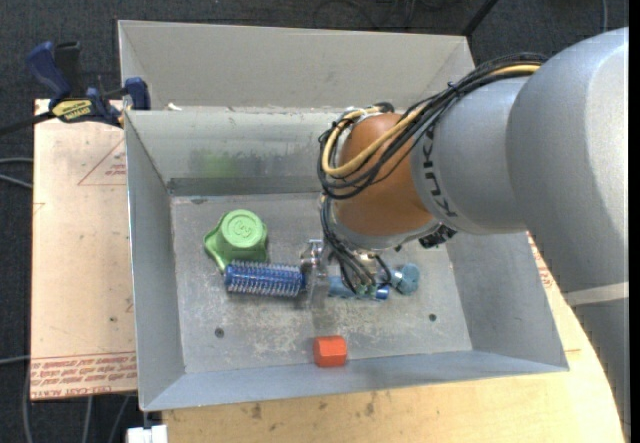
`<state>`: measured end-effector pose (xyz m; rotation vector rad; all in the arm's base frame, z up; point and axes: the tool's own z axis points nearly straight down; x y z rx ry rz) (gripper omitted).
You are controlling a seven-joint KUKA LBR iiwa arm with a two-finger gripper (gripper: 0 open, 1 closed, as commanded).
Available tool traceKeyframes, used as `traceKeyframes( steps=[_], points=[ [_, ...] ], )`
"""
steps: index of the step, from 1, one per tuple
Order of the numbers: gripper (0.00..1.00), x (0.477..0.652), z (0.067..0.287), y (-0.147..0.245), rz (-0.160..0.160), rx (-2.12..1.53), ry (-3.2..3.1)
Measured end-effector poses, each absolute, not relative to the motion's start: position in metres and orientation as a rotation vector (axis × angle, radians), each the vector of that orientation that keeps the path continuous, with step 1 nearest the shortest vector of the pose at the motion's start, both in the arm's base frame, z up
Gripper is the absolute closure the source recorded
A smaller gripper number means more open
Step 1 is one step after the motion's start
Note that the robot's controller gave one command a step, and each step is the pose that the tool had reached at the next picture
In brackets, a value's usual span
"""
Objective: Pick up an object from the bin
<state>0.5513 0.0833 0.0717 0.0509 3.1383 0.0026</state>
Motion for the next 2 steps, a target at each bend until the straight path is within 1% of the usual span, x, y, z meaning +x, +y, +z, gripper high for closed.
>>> traceKeyframes(
  steps=[1, 2],
  points=[
    [1.00, 0.548, 0.132, 0.094, 0.004, 0.137, 3.133],
    [1.00, 0.531, 0.213, 0.102, 0.005, 0.100, 3.132]
  ],
)
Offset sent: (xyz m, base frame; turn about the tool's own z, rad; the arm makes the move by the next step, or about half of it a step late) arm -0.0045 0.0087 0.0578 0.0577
